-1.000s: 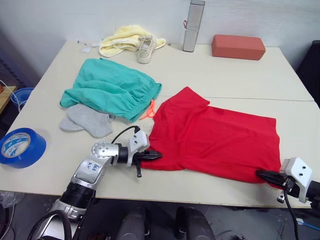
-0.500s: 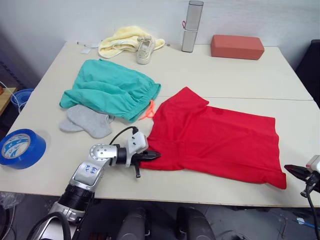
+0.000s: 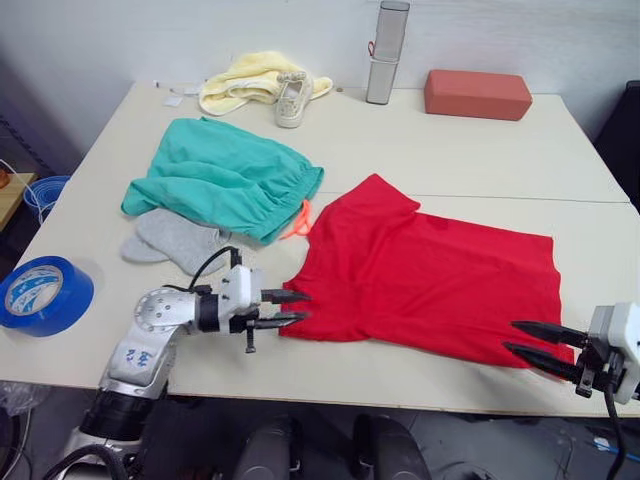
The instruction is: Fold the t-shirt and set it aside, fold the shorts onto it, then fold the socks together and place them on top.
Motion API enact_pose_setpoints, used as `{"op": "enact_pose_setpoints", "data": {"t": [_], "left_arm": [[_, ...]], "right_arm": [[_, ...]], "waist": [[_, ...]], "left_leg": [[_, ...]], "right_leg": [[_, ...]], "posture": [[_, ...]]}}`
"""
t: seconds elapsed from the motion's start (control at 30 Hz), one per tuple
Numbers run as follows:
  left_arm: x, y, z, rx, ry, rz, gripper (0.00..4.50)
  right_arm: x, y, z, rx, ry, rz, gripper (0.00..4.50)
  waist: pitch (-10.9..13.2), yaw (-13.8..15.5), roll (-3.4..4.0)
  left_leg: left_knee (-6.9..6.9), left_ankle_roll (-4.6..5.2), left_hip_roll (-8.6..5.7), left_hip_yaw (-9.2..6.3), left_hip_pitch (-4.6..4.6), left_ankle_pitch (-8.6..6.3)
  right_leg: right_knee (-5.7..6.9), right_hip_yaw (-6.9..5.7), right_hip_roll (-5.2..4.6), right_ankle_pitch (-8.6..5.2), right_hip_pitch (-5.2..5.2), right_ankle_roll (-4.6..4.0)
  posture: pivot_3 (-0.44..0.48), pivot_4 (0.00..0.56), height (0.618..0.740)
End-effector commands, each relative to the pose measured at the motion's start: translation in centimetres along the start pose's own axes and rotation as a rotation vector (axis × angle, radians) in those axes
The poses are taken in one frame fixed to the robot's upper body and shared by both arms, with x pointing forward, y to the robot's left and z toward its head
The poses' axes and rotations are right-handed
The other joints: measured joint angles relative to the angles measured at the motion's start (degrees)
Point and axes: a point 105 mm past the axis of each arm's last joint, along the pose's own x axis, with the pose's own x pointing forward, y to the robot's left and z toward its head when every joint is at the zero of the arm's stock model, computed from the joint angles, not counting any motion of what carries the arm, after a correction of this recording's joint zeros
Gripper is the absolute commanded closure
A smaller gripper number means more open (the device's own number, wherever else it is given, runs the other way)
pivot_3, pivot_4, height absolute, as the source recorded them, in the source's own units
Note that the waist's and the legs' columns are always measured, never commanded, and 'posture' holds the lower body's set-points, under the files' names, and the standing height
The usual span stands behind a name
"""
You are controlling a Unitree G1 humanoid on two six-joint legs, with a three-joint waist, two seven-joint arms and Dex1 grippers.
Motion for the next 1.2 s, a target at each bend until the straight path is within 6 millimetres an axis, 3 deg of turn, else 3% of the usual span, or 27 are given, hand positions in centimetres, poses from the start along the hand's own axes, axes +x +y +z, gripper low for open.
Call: {"op": "enact_pose_setpoints", "data": {"t": [0.03, 0.17, 0.2, 0.67, 0.77, 0.87, 0.97, 1.17, 1.2], "left_arm": [[-0.3, -1.6, -0.4, 0.174, 0.080, -0.040, 2.19], [0.0, -1.9, -1.3, 0.195, 0.121, -0.019, 0.89], [0.4, -1.9, -1.5, 0.188, 0.129, -0.020, 0.84], [1.8, -0.9, -3.4, 0.168, 0.241, -0.001, 0.84], [1.9, -0.8, -3.6, 0.159, 0.253, -0.013, 0.84], [2.1, -0.5, -4.0, 0.143, 0.275, -0.027, 0.84], [2.2, -0.5, -4.4, 0.111, 0.281, -0.046, 1.47], [1.7, -1.5, -4.9, 0.050, 0.286, -0.113, 3.31], [1.5, -1.9, -4.9, 0.031, 0.277, -0.127, 3.64]], "right_arm": [[-1.6, 0.1, -1.4, -0.072, 0.067, -0.016, 1.68], [-2.4, 0.2, -3.0, -0.110, 0.123, -0.022, 0.29], [-2.4, 0.1, -3.5, -0.117, 0.144, -0.039, 0.01], [-2.1, 0.4, -7.7, -0.208, 0.269, -0.094, 0.01], [-2.2, 0.0, -8.5, -0.188, 0.290, -0.120, 0.59], [-1.9, -0.3, -9.0, -0.188, 0.304, -0.124, 1.68], [-1.6, -0.3, -9.2, -0.187, 0.300, -0.110, 2.60], [-1.0, -0.1, -9.1, -0.203, 0.281, -0.077, 4.50], [-0.9, -0.1, -9.0, -0.206, 0.280, -0.074, 4.50]], "waist": [[-0.01, 0.12, 0.02], [0.00, 0.22, 0.01], [0.00, 0.11, 0.02], [-0.03, -0.05, 0.05], [-0.10, -0.08, -0.05], [-0.23, -0.09, -0.21], [-0.40, -0.11, -0.42], [-0.44, -0.17, -0.40], [-0.45, -0.22, -0.39]], "left_leg": [[-0.01, -0.01, 0.00, 0.01, 0.00, -0.02], [-0.01, 0.08, -0.02, 0.01, -0.05, -0.06], [-0.01, 0.17, -0.02, 0.01, -0.05, -0.12], [-0.02, 0.04, 0.00, 0.02, 0.00, -0.05], [-0.02, 0.04, 0.00, 0.02, 0.10, -0.05], [-0.01, 0.08, 0.00, 0.02, 0.14, -0.05], [-0.01, 0.09, 0.00, -0.01, 0.19, -0.06], [-0.01, 0.09, 0.00, -0.04, 0.20, -0.06], [-0.01, 0.08, 0.00, -0.04, 0.19, -0.05]], "right_leg": [[-0.03, 0.00, 0.00, 0.00, 0.00, 0.00], [-0.18, -0.01, -0.01, 0.04, 0.01, 0.06], [-0.18, 0.00, -0.02, 0.04, 0.02, 0.07], [-0.13, 0.00, 0.01, 0.05, 0.04, 0.08], [-0.14, 0.00, 0.00, 0.05, 0.13, 0.08], [-0.14, 0.03, -0.01, 0.08, 0.17, 0.10], [-0.16, 0.02, -0.02, 0.08, 0.21, 0.10], [-0.17, 0.02, -0.04, 0.07, 0.22, 0.09], [-0.17, 0.02, -0.04, 0.07, 0.22, 0.08]], "posture": [[0.000, 0.150, 0.740], [0.000, 0.150, 0.740], [0.000, 0.150, 0.740], [0.000, 0.150, 0.740], [0.000, 0.150, 0.740], [0.000, 0.150, 0.740], [0.000, 0.150, 0.740], [0.000, 0.150, 0.740], [0.000, 0.150, 0.740]]}}
